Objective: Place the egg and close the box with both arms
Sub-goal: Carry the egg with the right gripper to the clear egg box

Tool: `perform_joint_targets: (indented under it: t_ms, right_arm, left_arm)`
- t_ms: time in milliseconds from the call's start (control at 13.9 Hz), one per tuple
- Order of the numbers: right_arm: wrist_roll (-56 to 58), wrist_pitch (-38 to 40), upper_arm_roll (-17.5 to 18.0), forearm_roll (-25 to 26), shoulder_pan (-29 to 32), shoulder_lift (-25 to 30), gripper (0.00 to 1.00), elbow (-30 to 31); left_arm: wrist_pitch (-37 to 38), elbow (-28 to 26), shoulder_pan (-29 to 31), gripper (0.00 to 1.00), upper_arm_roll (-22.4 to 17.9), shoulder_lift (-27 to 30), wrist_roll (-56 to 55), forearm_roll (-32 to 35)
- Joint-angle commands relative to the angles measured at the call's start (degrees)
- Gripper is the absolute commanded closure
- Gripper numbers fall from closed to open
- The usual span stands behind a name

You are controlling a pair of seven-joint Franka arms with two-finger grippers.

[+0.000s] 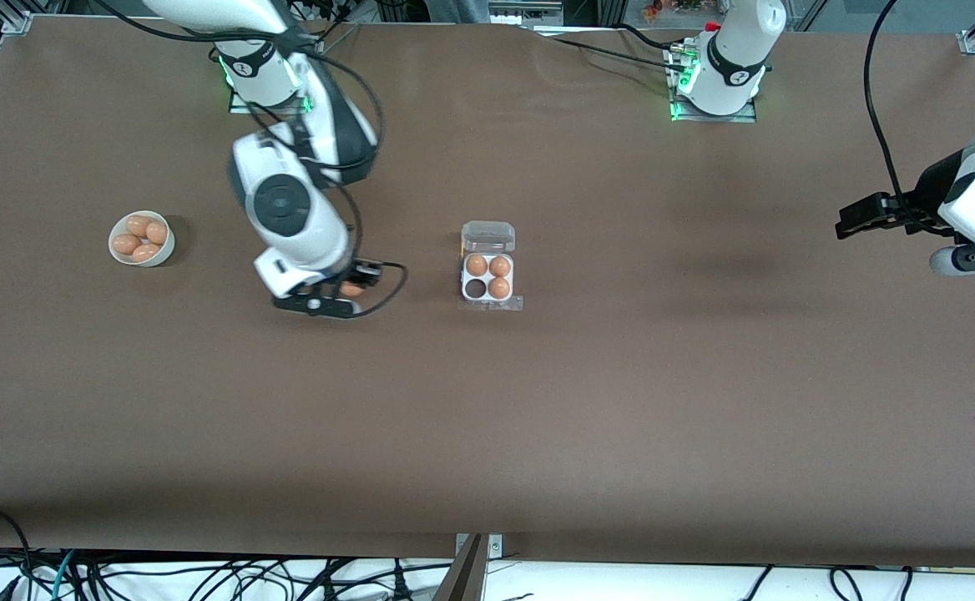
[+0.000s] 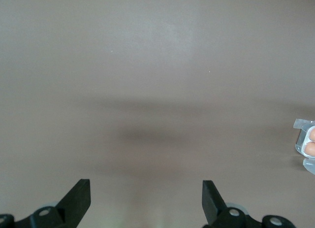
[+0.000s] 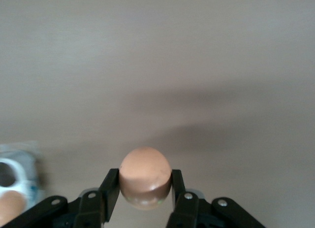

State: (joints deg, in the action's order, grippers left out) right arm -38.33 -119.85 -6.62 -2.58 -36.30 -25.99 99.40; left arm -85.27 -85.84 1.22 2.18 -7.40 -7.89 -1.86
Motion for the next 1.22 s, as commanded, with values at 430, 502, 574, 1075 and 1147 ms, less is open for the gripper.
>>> perform_joint_targets:
  t_ms: [430, 502, 574, 1075, 1147]
  right_arm:
    - [-17.83, 1.46, 2.31, -0.59, -9.05, -15.14, 0.69, -19.33]
    - [-18.0, 1.29, 2.66, -1.11, -9.14, -15.23, 0.69, -19.51]
    - [-18.27, 0.94, 3.18, -1.99, -9.14, -15.23, 0.69, -19.51]
    - [-18.53, 0.23, 4.24, -4.19, -9.14, -17.78, 0.69, -21.88]
    - [-18.53, 0.23, 4.24, -4.19, -9.14, -18.13, 0.68, -21.88]
  left_arm:
    - [1.33, 1.82, 0.19, 0.0, 0.02, -0.6, 1.03, -1.13]
    - [1.33, 1.82, 0.19, 0.0, -0.07, -0.6, 1.03, -1.13]
    - [1.42, 1.82, 0.19, 0.0, -0.07, -0.6, 1.03, -1.13]
    - [1.33, 1.82, 0.1, 0.0, -0.07, -0.43, 0.85, -1.04]
    - [1.42, 1.82, 0.1, 0.0, -0.07, -0.43, 0.94, -1.04]
